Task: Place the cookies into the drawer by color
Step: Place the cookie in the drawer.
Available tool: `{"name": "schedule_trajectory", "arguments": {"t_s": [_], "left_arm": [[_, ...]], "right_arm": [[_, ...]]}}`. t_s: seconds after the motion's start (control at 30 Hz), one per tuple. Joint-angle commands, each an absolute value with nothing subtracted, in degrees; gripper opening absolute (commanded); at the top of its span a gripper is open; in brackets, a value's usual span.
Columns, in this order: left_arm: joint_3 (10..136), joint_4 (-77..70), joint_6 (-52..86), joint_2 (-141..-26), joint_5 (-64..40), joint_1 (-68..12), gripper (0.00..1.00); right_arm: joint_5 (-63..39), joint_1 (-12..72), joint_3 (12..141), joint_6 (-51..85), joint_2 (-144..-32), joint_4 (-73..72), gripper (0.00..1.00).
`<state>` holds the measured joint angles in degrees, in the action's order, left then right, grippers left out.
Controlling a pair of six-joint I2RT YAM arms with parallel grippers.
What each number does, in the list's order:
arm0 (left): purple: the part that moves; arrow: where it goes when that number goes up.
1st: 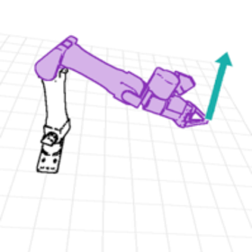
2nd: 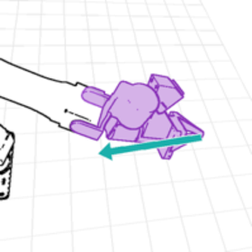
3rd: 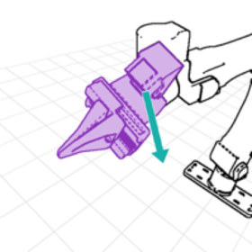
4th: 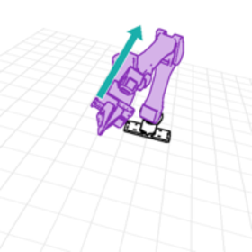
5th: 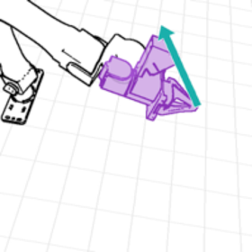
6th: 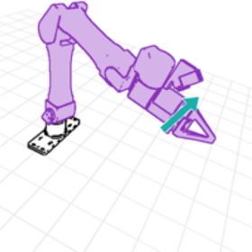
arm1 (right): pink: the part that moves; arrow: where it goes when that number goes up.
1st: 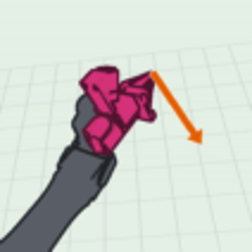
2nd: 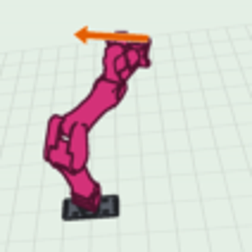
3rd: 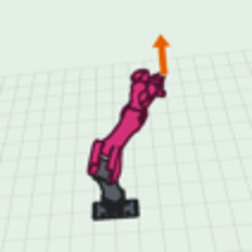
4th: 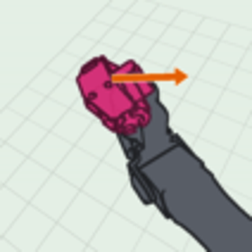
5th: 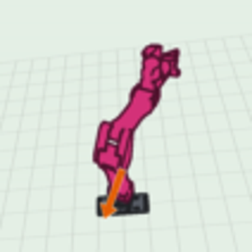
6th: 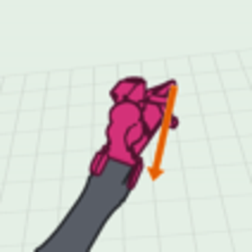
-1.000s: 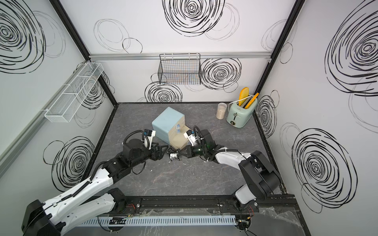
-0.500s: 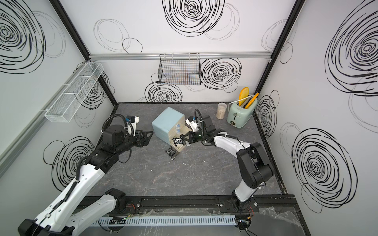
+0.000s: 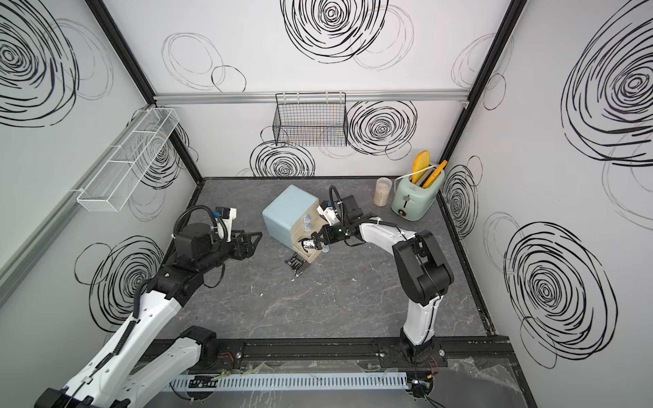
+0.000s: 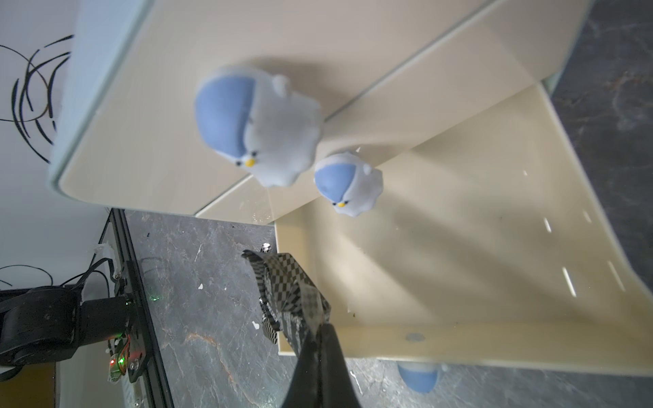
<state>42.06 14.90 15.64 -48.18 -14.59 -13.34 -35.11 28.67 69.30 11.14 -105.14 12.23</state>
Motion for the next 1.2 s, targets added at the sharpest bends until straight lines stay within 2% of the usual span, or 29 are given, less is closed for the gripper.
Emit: {"name": "schedule_trajectory", "arguments": {"t_s": [0.0,0.8,0.93,1.13,1.17], "left_arm": [[41.1,12.1,15.8,-47.3,-16.2,-12.7,0.77],[40.4,11.5,16.5,-47.8,-18.9,-10.8,0.77],[40.3,11.3,16.6,-47.8,-19.2,-10.5,0.77],[40.2,11.1,16.8,-48.0,-19.7,-10.4,0.77],[40.2,11.2,16.8,-48.1,-19.8,-10.4,0.77]], "right_arm": [[-34.1,28.6,72.2,9.3,-107.0,15.2,0.0],[-34.1,28.5,78.2,9.7,-114.9,16.2,0.01],[-34.1,28.6,78.6,9.9,-115.2,16.3,0.06],[-33.3,28.5,78.7,10.1,-114.6,16.2,0.26],[-33.2,28.5,78.7,10.2,-114.3,16.0,0.26]]}}
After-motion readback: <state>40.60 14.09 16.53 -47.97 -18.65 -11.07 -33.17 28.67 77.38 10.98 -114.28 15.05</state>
